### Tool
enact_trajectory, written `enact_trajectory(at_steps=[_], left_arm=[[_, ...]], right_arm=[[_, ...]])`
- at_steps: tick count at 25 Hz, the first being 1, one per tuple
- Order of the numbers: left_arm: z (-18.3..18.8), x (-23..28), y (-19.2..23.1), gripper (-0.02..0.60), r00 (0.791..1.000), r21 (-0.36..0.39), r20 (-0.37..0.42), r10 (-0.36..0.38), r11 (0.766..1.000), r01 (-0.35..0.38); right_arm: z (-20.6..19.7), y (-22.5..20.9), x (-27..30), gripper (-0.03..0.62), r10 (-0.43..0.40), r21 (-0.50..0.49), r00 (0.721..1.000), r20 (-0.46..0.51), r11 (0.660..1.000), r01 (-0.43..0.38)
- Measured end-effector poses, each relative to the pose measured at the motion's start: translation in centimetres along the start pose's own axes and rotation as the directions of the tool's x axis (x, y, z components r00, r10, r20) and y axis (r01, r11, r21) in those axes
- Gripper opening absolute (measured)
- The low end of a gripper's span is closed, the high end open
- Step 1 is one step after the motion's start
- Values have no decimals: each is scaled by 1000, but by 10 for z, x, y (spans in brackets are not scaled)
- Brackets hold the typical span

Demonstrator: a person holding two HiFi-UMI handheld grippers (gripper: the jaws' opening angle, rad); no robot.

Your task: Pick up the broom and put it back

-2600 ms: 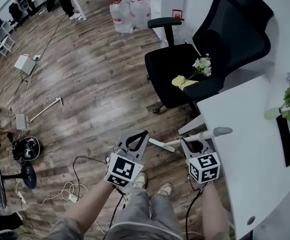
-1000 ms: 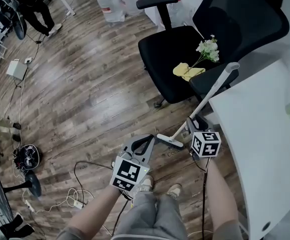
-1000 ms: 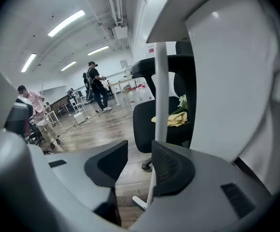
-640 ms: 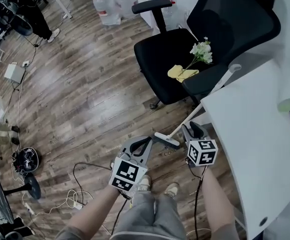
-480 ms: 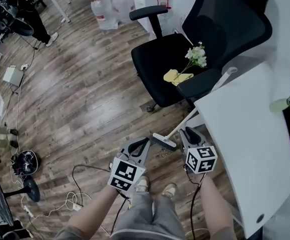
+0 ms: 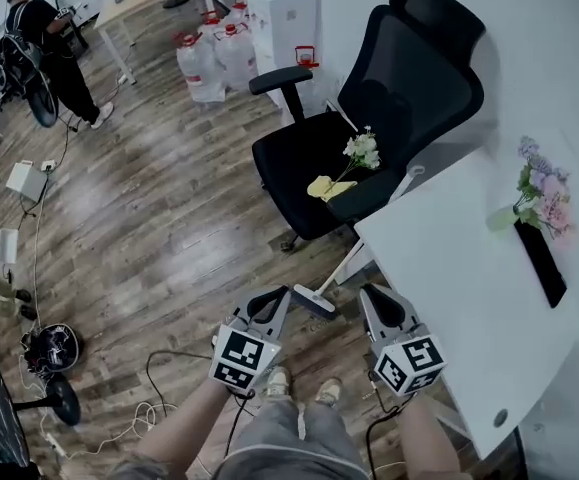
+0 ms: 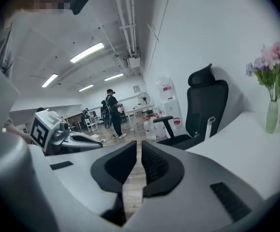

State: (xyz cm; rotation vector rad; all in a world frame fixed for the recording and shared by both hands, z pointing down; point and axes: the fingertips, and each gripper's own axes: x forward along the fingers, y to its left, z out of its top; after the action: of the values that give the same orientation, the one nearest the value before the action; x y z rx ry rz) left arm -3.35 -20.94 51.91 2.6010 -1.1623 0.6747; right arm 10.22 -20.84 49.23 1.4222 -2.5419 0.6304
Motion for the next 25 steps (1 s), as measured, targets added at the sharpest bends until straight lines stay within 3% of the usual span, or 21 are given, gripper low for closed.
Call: enact_trajectory(at_steps=[6,15,20,25], left_arm=[[67,-40,-14,15,996,89,89,2,996,-10],[139,-105,-31,15,980,120,198,9,992,-34],[153,-134,-44,15,976,123,218,9,992,-37],[163,-153,-59,15,971,147,241,-1,989,-36]], right_arm=[[72,24,-61,49,-7,-61,995,103,998,13],[143,76,-137,48,65,-93,979,195,995,-47],[163,95,-169,46,65,-133,972,226,991,-35],[157,109,-189,43,81,-137,973,215,989,-52]])
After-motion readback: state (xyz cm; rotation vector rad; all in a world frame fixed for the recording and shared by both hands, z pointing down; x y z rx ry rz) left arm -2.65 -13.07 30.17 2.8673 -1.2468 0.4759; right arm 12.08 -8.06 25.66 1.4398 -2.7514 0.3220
